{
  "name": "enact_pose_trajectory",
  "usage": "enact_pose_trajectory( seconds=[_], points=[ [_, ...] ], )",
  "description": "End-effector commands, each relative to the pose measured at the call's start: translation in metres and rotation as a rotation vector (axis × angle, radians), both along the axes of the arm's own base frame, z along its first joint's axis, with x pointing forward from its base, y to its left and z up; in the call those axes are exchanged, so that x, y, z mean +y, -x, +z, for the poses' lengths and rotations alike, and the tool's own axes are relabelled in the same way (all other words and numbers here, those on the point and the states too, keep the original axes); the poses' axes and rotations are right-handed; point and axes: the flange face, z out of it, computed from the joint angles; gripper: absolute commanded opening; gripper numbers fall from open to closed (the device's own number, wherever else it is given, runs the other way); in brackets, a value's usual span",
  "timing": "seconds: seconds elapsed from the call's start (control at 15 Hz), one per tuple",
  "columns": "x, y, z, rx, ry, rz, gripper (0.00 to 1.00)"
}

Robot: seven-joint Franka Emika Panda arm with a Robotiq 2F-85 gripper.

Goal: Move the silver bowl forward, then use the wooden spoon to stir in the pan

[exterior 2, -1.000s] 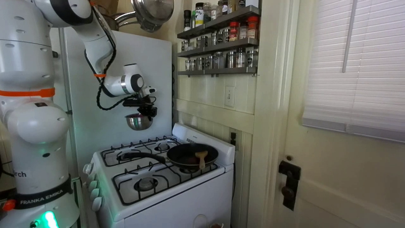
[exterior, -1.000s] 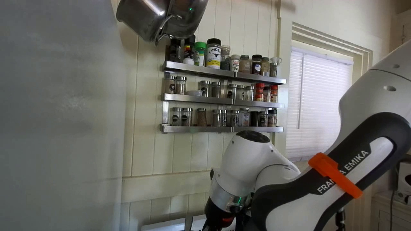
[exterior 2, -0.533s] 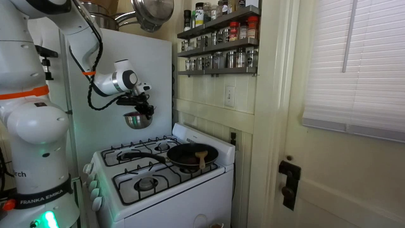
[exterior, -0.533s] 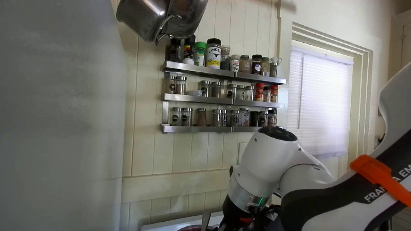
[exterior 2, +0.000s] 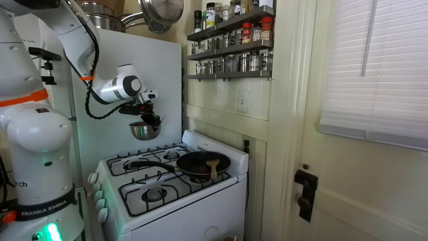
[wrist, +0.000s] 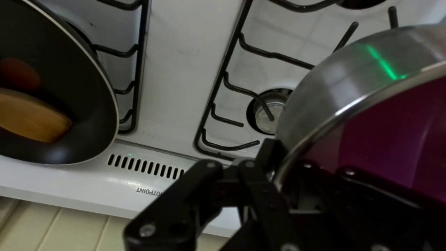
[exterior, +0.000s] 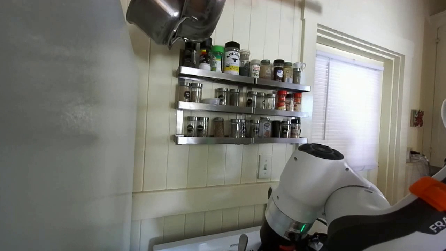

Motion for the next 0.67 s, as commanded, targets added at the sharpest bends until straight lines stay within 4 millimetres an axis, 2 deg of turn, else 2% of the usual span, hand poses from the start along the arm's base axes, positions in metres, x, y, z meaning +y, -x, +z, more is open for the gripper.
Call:
enact_pose_trajectory(
  seconds=[0.0, 0.13, 0.2, 0.6],
  points=[
    [-0.001, 0.000, 0.000, -0.001, 0.000, -0.002, 0.07],
    [-0.001, 0.000, 0.001, -0.001, -0.001, -0.004, 0.07],
    [-0.001, 0.005, -0.005, 0.005, -0.005, -0.001, 0.02],
    [-0.005, 0.027, -0.017, 0.038, -0.071, -0.035, 0.02]
  ],
)
